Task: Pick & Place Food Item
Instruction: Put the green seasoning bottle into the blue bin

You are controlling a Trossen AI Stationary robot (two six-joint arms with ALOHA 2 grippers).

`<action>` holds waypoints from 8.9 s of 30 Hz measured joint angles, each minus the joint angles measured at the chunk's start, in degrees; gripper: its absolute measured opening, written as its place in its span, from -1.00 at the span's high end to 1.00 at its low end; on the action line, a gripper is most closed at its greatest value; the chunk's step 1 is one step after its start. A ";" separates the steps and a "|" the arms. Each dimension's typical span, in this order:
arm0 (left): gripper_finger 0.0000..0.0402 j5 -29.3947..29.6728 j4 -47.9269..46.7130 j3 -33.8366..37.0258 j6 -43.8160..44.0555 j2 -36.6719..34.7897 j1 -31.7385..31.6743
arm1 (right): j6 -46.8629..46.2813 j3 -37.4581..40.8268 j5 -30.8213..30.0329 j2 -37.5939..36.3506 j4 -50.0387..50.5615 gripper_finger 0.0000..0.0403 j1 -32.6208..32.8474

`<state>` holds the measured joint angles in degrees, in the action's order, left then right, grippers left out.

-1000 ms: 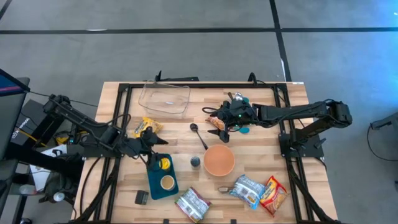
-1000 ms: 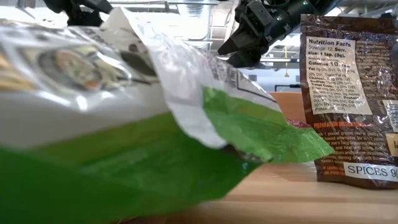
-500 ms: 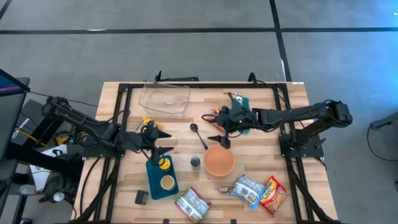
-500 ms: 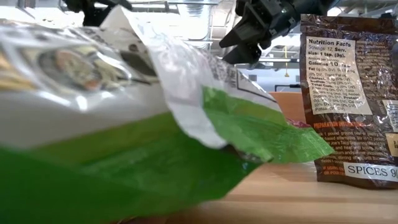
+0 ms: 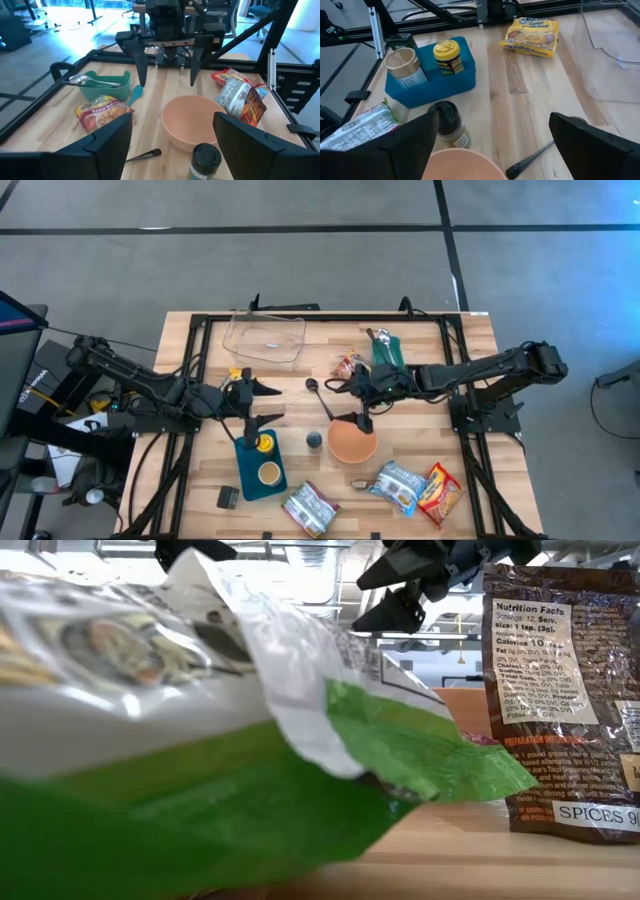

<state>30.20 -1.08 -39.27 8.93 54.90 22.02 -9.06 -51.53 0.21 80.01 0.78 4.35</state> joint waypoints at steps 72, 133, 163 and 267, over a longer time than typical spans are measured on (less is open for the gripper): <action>-0.36 -2.83 1.90 0.04 0.33 4.96 0.07 | -0.79 -16.18 -16.52 22.56 5.84 -0.85 13.54; -0.36 -3.04 1.97 0.04 0.37 4.94 0.08 | -6.14 -16.09 -11.64 27.19 3.18 -0.55 12.47; -0.36 -2.73 1.95 0.04 0.35 4.94 0.09 | -6.45 -16.11 -10.56 27.17 4.13 -0.55 11.30; -0.36 -2.73 0.46 0.07 0.57 4.94 0.07 | -13.06 -18.51 -16.88 35.54 2.25 -0.45 14.02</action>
<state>27.46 -0.62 -39.20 9.50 59.83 22.09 -22.12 -70.03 -16.67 115.55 3.03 18.37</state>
